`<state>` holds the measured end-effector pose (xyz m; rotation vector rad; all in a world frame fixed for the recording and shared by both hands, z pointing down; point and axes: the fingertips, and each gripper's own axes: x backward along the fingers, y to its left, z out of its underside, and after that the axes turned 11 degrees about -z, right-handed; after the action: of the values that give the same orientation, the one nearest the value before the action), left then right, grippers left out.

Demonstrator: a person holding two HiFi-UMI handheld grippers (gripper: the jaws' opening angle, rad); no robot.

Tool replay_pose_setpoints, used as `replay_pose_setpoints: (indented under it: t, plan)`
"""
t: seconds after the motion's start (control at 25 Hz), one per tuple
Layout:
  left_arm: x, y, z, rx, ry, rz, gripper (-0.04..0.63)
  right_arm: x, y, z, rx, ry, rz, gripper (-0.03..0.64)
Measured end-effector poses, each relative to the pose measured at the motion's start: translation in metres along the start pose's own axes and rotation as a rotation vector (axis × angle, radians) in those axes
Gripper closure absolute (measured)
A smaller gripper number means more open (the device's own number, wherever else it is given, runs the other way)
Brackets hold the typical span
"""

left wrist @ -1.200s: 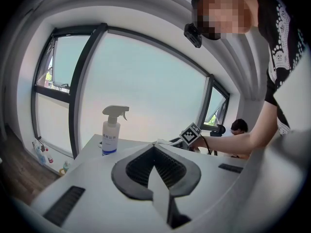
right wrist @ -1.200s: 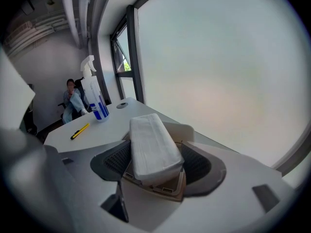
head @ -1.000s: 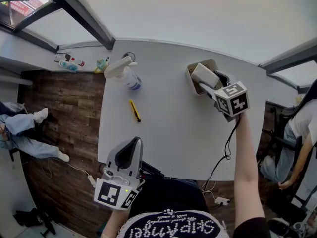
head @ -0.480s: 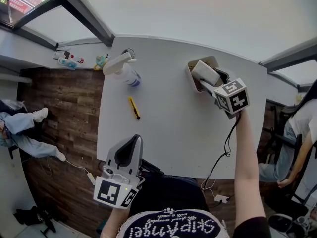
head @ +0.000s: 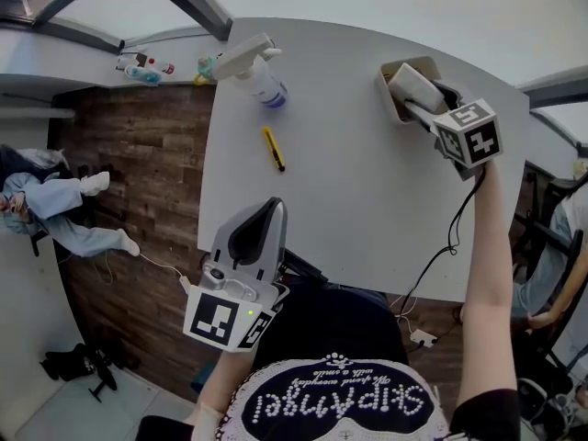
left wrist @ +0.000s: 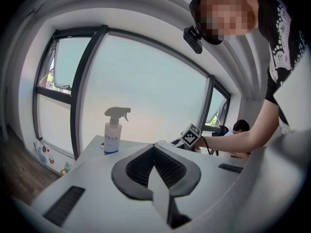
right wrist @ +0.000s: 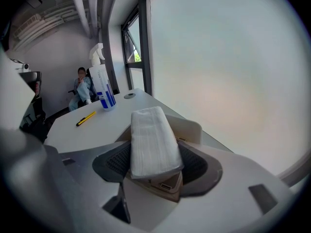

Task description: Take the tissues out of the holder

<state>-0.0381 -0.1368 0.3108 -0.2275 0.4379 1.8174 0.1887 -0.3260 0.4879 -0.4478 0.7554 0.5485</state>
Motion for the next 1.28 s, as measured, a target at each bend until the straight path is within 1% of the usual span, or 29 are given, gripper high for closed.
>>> replay_pose_setpoints:
  t: [0.28, 0.52, 0.68, 1.04, 1.16, 1.28]
  plan:
    - [0.012, 0.014, 0.003, -0.003, 0.011, -0.041, 0.594, -0.002, 0.006, 0.0, -0.001, 0.003, 0.006, 0.328]
    - [0.013, 0.012, 0.001, -0.002, 0.003, -0.035, 0.594, -0.003, 0.006, -0.002, -0.008, 0.004, 0.022, 0.333]
    - [0.015, 0.013, 0.001, -0.002, 0.002, -0.032, 0.594, 0.0, 0.003, -0.002, -0.017, 0.004, 0.051, 0.334]
    - [0.019, 0.015, 0.0, -0.005, -0.008, -0.023, 0.594, 0.009, 0.003, -0.007, -0.042, -0.021, 0.075, 0.336]
    - [0.019, 0.015, -0.001, -0.005, -0.014, -0.019, 0.594, 0.012, 0.002, -0.01, -0.065, -0.041, 0.086, 0.337]
    - [0.021, 0.015, -0.001, -0.004, -0.017, -0.014, 0.594, 0.018, 0.0, -0.013, -0.113, -0.08, 0.096, 0.337]
